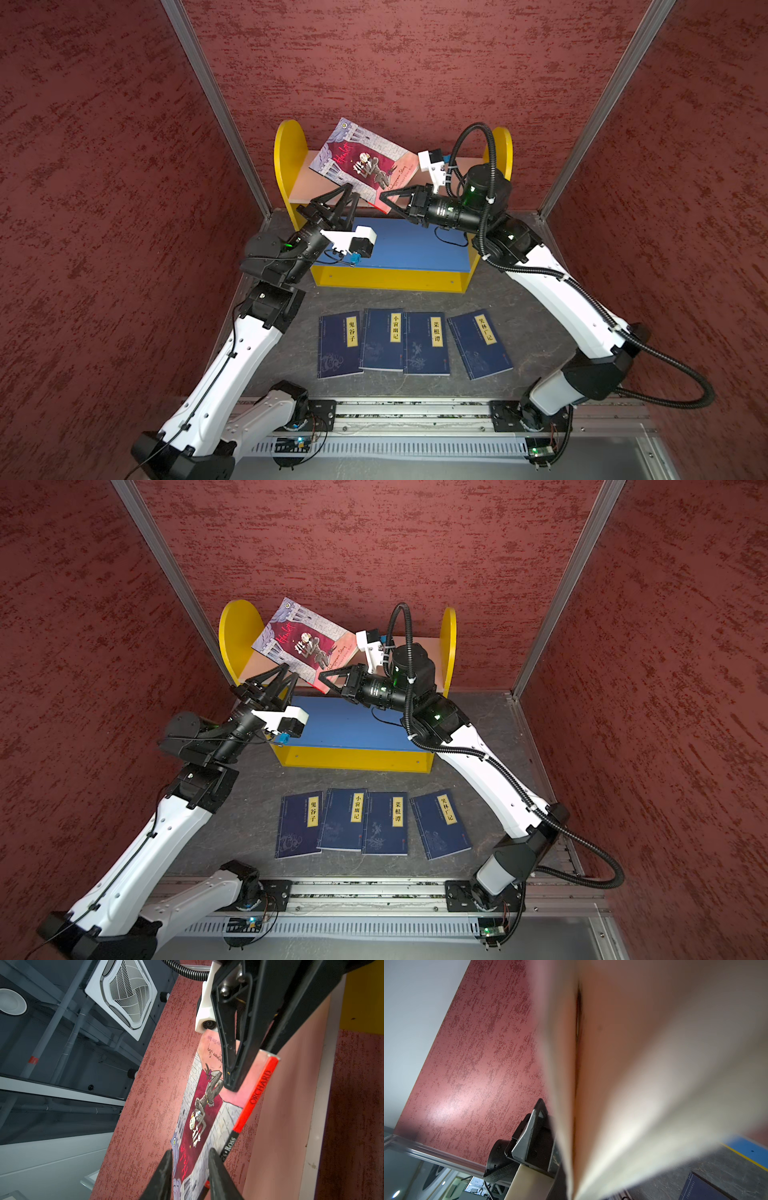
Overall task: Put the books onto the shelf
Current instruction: 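Regrasp the book's red spine with the left gripper while the right gripper holds it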
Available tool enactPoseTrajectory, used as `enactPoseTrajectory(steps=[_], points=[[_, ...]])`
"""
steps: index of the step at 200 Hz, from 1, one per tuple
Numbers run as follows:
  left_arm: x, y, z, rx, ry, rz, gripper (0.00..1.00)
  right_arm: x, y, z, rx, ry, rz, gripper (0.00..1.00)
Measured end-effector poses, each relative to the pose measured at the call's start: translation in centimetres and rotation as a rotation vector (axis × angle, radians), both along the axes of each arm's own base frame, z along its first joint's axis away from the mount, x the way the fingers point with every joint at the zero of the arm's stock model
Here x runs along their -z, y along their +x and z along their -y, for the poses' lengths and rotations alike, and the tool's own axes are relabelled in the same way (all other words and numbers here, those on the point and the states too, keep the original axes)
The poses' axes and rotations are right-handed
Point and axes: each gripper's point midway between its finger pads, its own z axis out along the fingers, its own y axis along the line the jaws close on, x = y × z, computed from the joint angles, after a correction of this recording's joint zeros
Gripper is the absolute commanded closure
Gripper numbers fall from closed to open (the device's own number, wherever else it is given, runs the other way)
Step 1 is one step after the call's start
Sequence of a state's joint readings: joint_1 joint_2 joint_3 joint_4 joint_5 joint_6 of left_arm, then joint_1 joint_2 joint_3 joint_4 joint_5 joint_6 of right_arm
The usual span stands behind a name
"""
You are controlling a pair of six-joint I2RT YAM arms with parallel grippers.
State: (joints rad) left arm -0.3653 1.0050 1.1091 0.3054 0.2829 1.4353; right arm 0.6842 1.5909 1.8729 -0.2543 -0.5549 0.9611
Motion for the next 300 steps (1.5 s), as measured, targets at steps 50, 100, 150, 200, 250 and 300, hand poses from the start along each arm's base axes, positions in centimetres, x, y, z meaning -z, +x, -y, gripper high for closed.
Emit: enactPoseTrajectory(steps=[50,100,150,200,250,300], points=[[0.2,0.5,0.1,-0.022,0.030,0.019,0.81,0.4,-0.4,0.2,-0.039,-0.016,-0.017,1.00],[0.2,0.5,-1.0,-0.054,0.046,0.037,0.61,0.5,-0.4,0.4,-0.057,-0.016,-0.023,1.00],[1.0,-0.2,-1.6,-0.059,0.077,0.042,0.60,-0.2,-0.1,1.2,-0.055,-0.004,-0.011,1.00],[1.9,0.5,-1.0,-0.048,0.114,0.050,0.56,-0.5,-0.6,1.1,-0.084,0.004,-0.014,1.00],[1.5,0.8,-0.8,-0.049,0.110,0.072,0.63,-0.4,-0.9,1.0,-0.105,0.000,-0.017,1.00],[1.3,0.7,-0.8,-0.051,0.122,0.091,0.79,-0.4,-1.2,1.0,-0.115,-0.005,-0.019,1.00]])
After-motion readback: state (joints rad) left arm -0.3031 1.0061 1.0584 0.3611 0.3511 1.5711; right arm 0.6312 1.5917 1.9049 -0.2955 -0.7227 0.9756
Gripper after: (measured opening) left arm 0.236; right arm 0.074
